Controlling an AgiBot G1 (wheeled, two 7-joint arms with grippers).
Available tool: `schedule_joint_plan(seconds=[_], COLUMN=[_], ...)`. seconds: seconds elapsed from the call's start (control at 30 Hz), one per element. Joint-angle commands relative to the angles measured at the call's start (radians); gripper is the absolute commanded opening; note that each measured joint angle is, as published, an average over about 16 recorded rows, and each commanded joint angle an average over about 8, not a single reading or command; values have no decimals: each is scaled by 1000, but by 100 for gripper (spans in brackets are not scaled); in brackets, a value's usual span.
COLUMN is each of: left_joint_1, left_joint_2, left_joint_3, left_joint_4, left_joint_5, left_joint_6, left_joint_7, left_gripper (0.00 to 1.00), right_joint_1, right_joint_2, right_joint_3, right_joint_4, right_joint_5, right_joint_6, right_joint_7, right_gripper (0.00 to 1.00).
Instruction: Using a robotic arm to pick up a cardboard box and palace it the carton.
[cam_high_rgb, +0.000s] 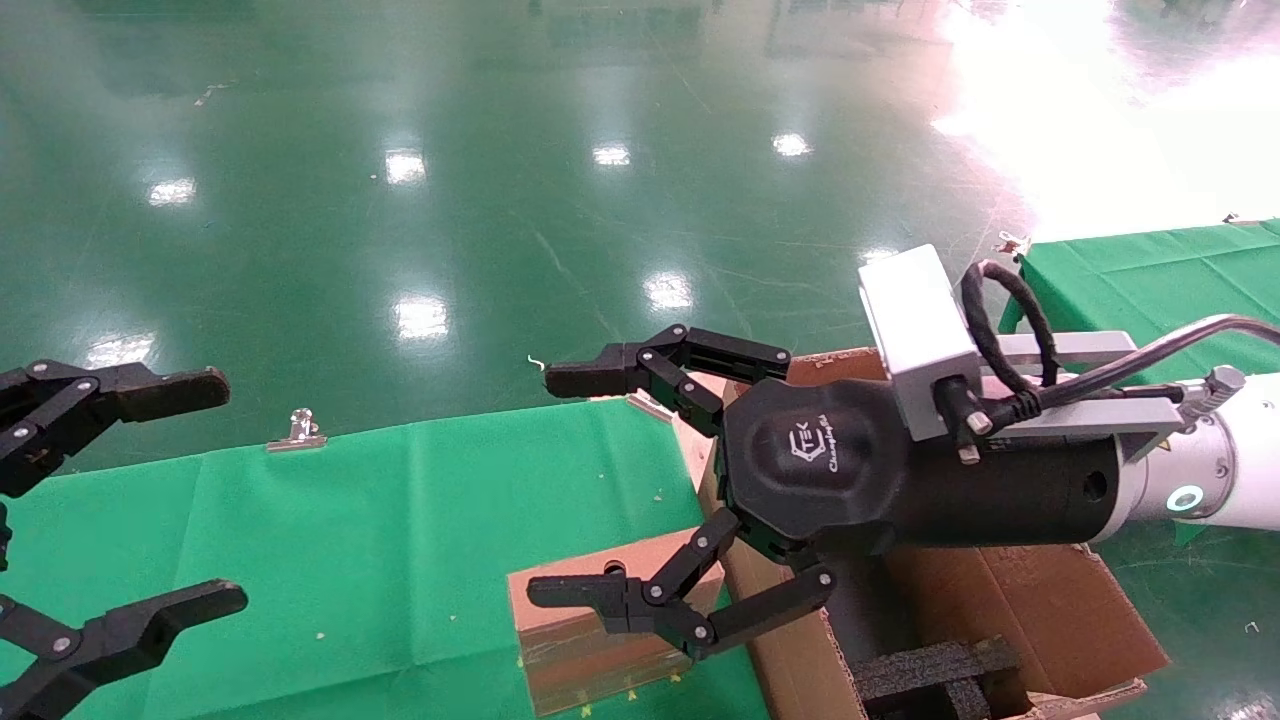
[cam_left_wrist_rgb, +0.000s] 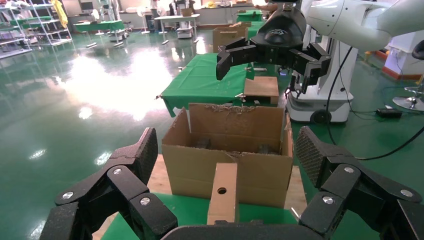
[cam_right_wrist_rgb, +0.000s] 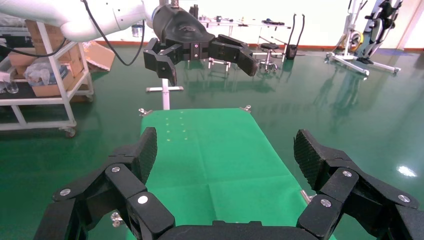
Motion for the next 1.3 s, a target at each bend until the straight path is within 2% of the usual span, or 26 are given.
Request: schedule_joint_plan(seconds=[0.03, 0.13, 0.17, 0.4, 0.57, 0.9, 1.3], left_joint_1=[0, 0, 0, 0, 0, 0, 0], left_joint_2=[0, 0, 0, 0, 0, 0, 0], left_joint_3=[0, 0, 0, 0, 0, 0, 0], left_joint_4=[0, 0, 0, 0, 0, 0, 0], left_joint_5=[0, 0, 0, 0, 0, 0, 0], left_joint_6=[0, 0, 0, 0, 0, 0, 0], left_joint_7=[0, 0, 0, 0, 0, 0, 0], left_gripper=[43, 5, 0, 0, 0, 0, 0], right_joint_1=[0, 0, 0, 16, 99, 348, 561], right_joint_2=[0, 0, 0, 4, -12, -132, -304], right_joint_3=[0, 0, 0, -14, -80, -349, -652], right_joint_4=[0, 0, 0, 0, -21, -160, -426], right_joint_5=[0, 0, 0, -32, -148, -431, -572], right_joint_6=[0, 0, 0, -13, -57, -97, -96], right_joint_7=[0, 0, 0, 0, 11, -13, -113], right_gripper=[100, 100, 100, 100, 100, 100, 100])
